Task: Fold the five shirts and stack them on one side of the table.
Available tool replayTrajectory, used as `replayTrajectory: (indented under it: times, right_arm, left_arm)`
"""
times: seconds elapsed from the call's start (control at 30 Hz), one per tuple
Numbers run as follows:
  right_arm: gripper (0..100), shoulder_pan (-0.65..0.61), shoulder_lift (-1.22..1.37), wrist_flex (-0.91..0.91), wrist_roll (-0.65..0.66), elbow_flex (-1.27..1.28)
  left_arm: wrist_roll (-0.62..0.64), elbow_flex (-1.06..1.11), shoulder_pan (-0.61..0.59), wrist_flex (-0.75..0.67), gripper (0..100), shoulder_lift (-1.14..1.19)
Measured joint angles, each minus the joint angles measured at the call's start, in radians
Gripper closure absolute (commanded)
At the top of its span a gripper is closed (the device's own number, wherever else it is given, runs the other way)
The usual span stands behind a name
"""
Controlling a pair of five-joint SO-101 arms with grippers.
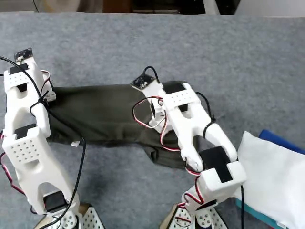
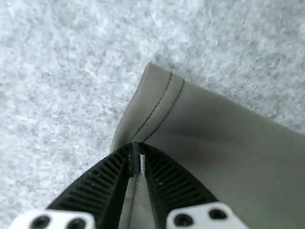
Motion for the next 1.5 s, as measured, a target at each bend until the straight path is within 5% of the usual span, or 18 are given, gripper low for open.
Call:
replayTrajectory:
  times: [0.57,0.83,1.2,1.5]
  right_arm:
    - [99.3,-0.063,-0.433,0.120,0.003,0.353]
    - [99.3,-0.063,-0.623,0.110,0.003,0.292]
    - [99.3,-0.063,-0.209,-0.095,0.000,0.097]
    - [99.3,-0.068,-0.041,0.031,0.002,0.051]
  left_arm:
    - [0.000,-0.003,0.000,0.000,98,0.002]
    - [0.000,-0.003,0.000,0.000,98,0.002]
    - [0.000,-0.003,0.000,0.000,98,0.002]
    - [0.000,-0.003,0.000,0.000,98,0.002]
